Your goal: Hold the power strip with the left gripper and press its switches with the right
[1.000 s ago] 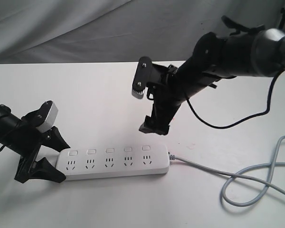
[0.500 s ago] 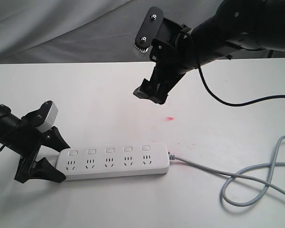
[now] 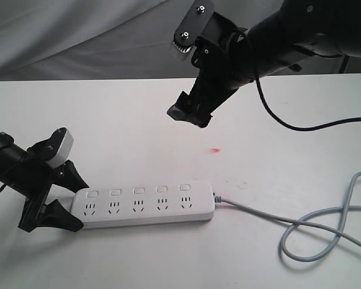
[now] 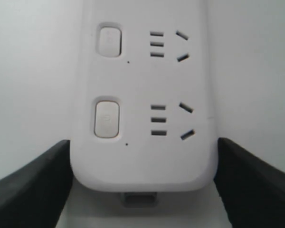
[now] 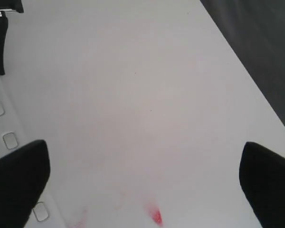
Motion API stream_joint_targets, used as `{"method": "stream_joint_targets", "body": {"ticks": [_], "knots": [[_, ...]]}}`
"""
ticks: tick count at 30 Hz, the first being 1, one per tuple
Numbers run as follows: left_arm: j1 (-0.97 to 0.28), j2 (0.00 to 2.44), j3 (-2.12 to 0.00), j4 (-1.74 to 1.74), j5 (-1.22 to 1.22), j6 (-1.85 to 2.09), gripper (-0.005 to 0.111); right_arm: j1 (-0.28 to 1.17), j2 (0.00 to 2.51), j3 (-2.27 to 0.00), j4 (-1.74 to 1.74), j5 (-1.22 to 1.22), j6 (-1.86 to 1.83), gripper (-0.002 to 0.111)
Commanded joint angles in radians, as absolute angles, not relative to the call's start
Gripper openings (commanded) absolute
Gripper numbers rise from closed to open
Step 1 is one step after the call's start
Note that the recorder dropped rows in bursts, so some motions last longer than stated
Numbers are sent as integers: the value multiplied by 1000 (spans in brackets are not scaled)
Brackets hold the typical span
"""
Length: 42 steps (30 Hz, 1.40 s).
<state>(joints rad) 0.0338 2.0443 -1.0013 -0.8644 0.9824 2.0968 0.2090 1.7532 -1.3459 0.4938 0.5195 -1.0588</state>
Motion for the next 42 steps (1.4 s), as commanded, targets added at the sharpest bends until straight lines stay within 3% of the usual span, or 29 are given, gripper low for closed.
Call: {"method": "stream_joint_targets", "body": {"ticks": [1, 9, 15, 21, 42], "knots": [[30, 2050, -1004, -851, 971, 2093, 3, 174, 1712, -1345, 487, 557, -1007, 90], [30, 2050, -1004, -851, 971, 2093, 3, 47, 1637, -1345, 586, 683, -951, 32], [30, 2050, -1004, -851, 971, 2093, 3, -13, 1619, -1345, 669, 751, -949, 2], [30, 2050, -1004, -851, 971, 2093, 3, -59, 1612, -1345, 712, 857, -945, 0], [30, 2050, -1004, -851, 971, 2093, 3, -69, 1610, -1345, 766, 848, -861, 0]]}}
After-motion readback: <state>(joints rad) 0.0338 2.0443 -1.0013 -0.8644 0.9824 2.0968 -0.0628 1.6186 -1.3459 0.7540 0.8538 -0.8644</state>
